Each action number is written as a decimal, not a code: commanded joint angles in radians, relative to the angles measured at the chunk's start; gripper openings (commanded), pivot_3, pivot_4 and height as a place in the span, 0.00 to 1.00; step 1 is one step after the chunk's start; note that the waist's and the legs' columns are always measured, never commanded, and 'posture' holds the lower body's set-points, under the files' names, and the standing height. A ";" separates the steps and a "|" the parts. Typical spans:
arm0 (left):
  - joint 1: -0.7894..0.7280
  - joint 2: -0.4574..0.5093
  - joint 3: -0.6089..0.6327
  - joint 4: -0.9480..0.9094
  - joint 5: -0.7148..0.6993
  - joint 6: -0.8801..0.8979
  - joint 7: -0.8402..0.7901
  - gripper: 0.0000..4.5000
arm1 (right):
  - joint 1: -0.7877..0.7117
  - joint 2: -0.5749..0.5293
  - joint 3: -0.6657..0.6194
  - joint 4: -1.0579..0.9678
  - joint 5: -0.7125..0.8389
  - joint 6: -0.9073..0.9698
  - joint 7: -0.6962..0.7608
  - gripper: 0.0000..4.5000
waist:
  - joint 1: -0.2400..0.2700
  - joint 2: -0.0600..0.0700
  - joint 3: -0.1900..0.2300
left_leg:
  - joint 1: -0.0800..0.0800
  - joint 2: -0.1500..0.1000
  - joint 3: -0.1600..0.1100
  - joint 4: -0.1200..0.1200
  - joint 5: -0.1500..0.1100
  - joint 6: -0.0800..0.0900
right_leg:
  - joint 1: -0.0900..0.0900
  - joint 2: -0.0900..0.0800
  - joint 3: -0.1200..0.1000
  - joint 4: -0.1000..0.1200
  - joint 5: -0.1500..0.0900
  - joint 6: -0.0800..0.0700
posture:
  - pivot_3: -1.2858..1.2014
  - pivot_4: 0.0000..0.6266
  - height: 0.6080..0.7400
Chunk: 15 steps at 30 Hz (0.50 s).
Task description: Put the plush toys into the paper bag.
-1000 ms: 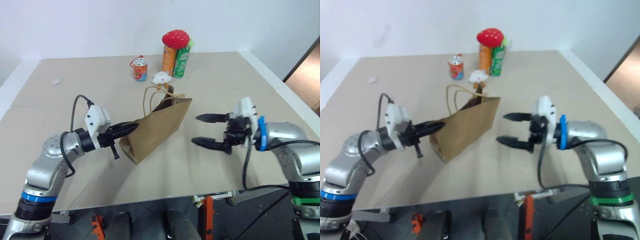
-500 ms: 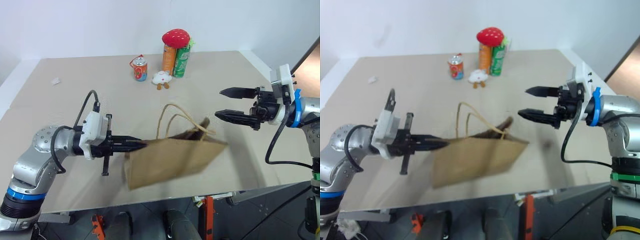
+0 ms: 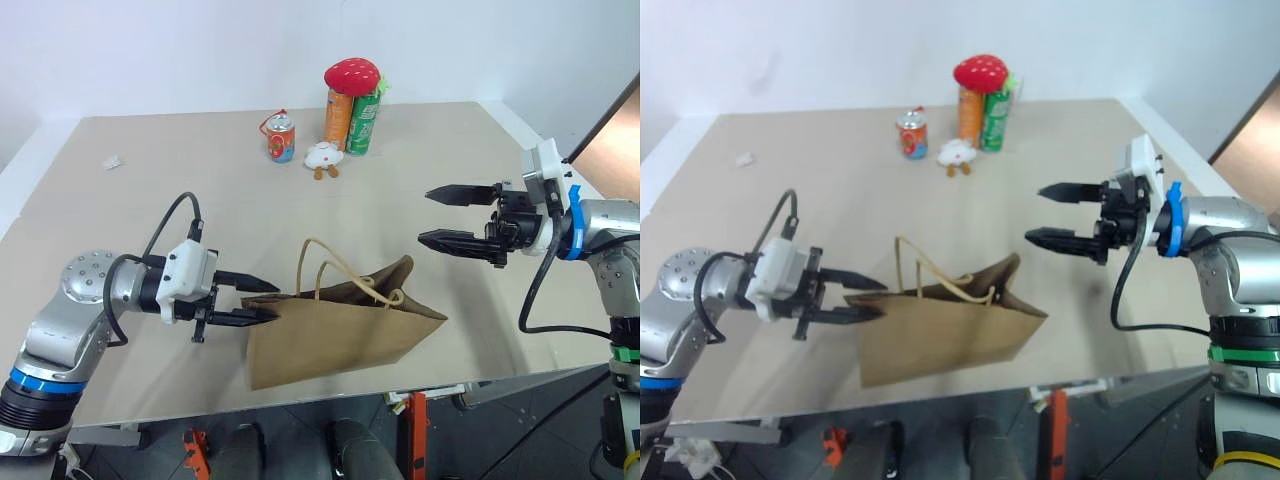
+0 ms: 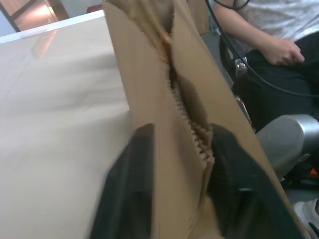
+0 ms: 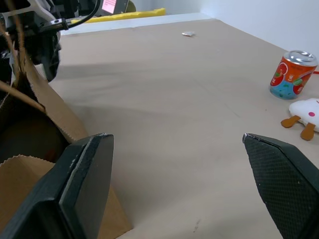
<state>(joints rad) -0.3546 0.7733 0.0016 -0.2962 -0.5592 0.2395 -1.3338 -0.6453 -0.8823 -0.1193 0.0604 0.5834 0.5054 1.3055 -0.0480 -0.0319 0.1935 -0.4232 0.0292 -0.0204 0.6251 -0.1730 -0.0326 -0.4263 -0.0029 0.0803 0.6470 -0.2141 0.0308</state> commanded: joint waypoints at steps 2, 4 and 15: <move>-0.079 0.066 0.156 -0.110 -0.328 0.322 0.160 0.84 | -0.030 -0.011 -0.002 0.004 0.027 0.036 0.038 1.00 | 0.000 0.000 0.000 | 0.000 0.000 0.000 0.000 0.000 0.000 | 0.000 0.000 0.000 0.000 0.000 0.000 | 0.52 0.24 1.00; -0.088 0.066 0.177 -0.115 -0.360 0.352 0.197 0.92 | -0.043 -0.014 0.004 0.014 0.035 0.055 0.050 1.00 | 0.000 0.000 0.000 | 0.000 0.000 0.000 0.000 0.000 0.000 | 0.000 0.000 0.000 0.000 0.000 0.000 | 0.52 0.24 1.00; -0.025 0.026 0.150 0.002 -0.096 0.198 0.340 0.92 | -0.101 -0.001 0.062 -0.089 0.115 0.144 0.159 1.00 | 0.000 0.001 0.001 | 0.000 0.000 0.000 0.000 0.000 0.000 | 0.000 0.001 0.000 0.000 0.000 0.000 | 0.52 0.24 1.00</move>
<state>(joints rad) -0.3919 0.8219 0.1595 -0.3339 -0.7417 0.5208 -1.0306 -0.7216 -0.8752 -0.0760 0.0584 0.6621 0.6403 1.4145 -0.0485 -0.0311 0.1941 -0.4228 0.0294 -0.0208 0.6249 -0.1731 -0.0325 -0.4262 -0.0024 0.0800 0.6473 -0.2140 0.0310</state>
